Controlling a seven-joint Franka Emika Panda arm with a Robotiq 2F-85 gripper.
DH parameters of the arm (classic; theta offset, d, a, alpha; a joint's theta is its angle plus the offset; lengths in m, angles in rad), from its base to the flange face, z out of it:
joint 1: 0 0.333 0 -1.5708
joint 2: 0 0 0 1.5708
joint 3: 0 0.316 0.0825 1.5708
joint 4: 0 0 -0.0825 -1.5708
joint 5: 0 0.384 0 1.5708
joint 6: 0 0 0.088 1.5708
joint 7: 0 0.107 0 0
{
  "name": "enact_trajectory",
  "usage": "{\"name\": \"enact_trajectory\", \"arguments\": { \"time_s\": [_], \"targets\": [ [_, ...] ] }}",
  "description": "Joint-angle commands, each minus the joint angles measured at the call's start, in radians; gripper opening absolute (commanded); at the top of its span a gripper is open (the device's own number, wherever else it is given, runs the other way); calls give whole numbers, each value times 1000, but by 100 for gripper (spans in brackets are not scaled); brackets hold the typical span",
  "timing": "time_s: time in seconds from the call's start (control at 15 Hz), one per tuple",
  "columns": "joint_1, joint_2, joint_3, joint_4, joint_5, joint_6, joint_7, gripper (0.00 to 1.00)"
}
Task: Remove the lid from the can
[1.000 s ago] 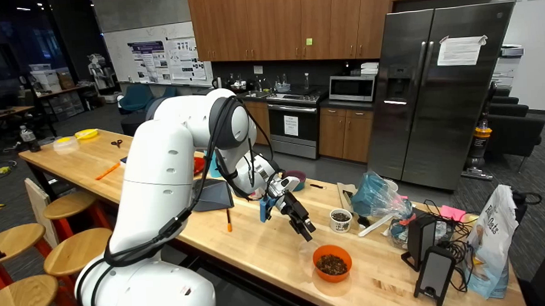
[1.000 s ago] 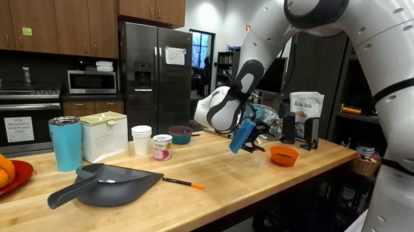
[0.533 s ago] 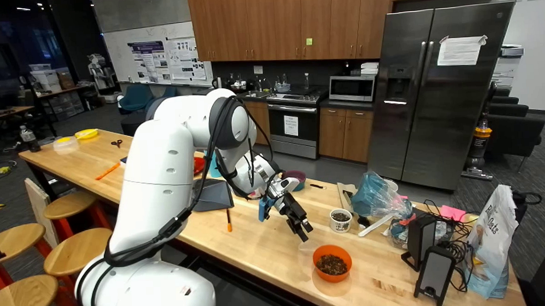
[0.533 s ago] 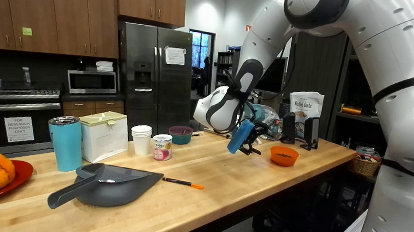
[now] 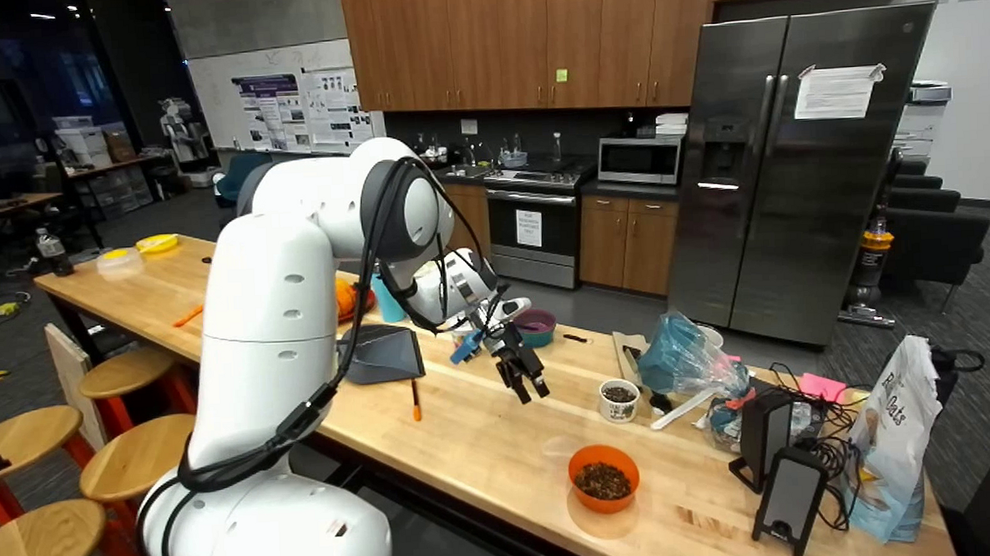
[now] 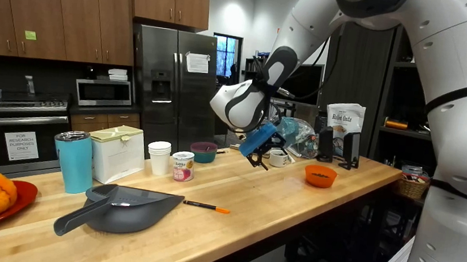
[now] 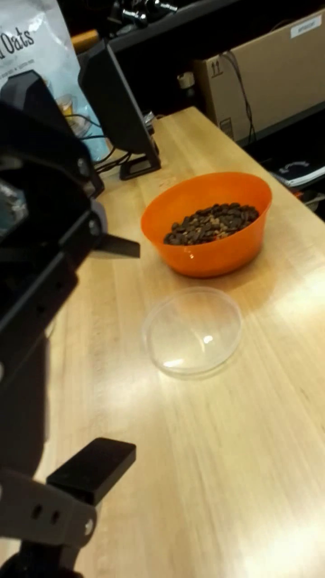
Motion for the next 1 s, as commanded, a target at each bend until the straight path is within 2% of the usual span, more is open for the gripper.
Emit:
{"name": "enact_trajectory", "arguments": {
  "time_s": [0.0, 0.47, 0.53, 0.6, 0.93],
  "targets": [
    [5, -127, 20, -46, 63, 101, -108, 100],
    [104, -369, 113, -65, 85, 195, -210, 100],
    [112, -383, 128, -56, 98, 220, -228, 100],
    [107, -323, 118, -21, 71, 167, -179, 100],
    [117, -368, 142, -35, 80, 191, -197, 100]
  ]
}}
